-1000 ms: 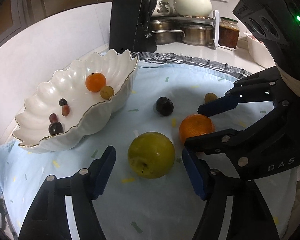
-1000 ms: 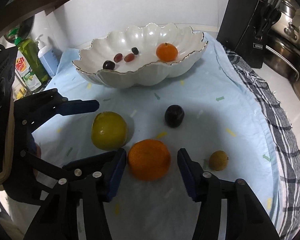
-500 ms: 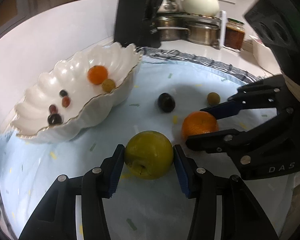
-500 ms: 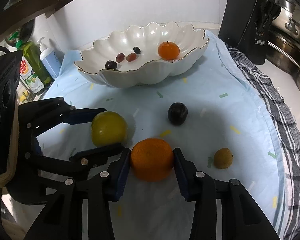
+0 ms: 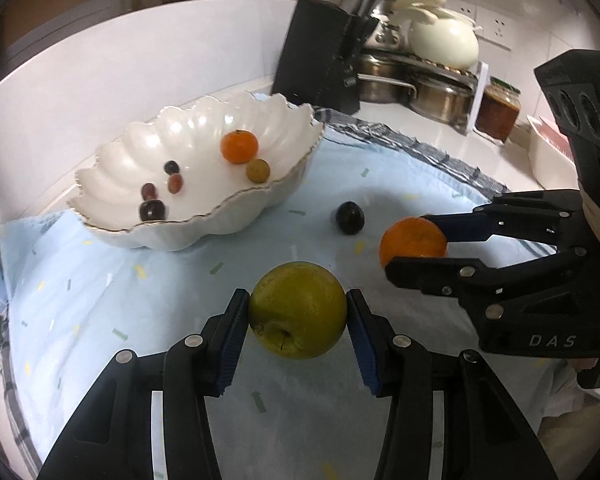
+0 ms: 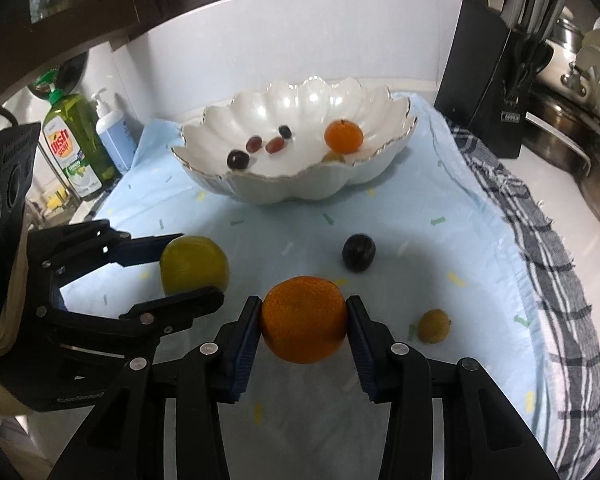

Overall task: Organize fruits
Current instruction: 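Carry the tangerine with the right gripper while the left carries the apple over the bowl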

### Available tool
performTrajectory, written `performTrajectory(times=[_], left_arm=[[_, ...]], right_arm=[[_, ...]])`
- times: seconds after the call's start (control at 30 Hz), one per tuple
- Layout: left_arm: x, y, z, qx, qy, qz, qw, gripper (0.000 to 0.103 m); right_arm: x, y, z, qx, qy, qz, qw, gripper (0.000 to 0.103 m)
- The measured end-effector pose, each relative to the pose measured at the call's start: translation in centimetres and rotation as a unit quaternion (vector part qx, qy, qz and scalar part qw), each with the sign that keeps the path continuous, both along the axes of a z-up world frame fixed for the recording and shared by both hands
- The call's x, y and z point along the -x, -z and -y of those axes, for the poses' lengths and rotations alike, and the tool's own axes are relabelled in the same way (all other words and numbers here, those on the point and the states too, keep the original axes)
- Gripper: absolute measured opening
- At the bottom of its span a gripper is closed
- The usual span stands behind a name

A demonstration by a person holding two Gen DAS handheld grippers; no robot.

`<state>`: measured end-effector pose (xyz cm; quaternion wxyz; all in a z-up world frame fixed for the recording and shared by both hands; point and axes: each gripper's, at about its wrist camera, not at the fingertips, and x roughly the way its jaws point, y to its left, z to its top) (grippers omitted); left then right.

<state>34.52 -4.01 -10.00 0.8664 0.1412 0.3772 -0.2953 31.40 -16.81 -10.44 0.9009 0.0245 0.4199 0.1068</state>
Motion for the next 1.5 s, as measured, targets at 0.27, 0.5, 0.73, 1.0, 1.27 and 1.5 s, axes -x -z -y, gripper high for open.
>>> performTrajectory(times=[0.27, 0.5, 0.73, 1.0, 1.27, 1.5], left_arm=[[1.3, -2.9, -1.2, 0.016, -0.053, 0.036, 0.9978, 0.048], [1.9, -5.9, -2.6, 0.046, -0.096, 0.065, 0.9922, 0.048], [1.9, -7.8, -3.5, 0.065, -0.118, 0.089, 0.9869, 0.048], [0.1, -9.1, -3.9, 0.073, -0.144, 0.106, 0.9812, 0.048], [-3.1, -9.7, -3.8, 0.07, -0.162, 0.111, 0.9779, 0.048], [-6.6, -9.4, -3.8, 0.059, -0.174, 0.11, 0.9768, 0.048]], right_arm=[[1.1, -2.8, -0.2, 0.008, -0.003, 0.043, 0.999, 0.044], [1.8, -5.4, -0.9, 0.009, -0.01, 0.083, 0.996, 0.044], [1.6, -7.3, -1.2, 0.001, -0.012, 0.117, 0.993, 0.043], [-0.2, -9.0, -1.0, -0.006, -0.002, 0.15, 0.989, 0.044], [-3.9, -9.5, -0.8, -0.012, 0.004, 0.156, 0.988, 0.044], [-7.9, -9.0, -0.5, -0.018, 0.011, 0.137, 0.99, 0.044]])
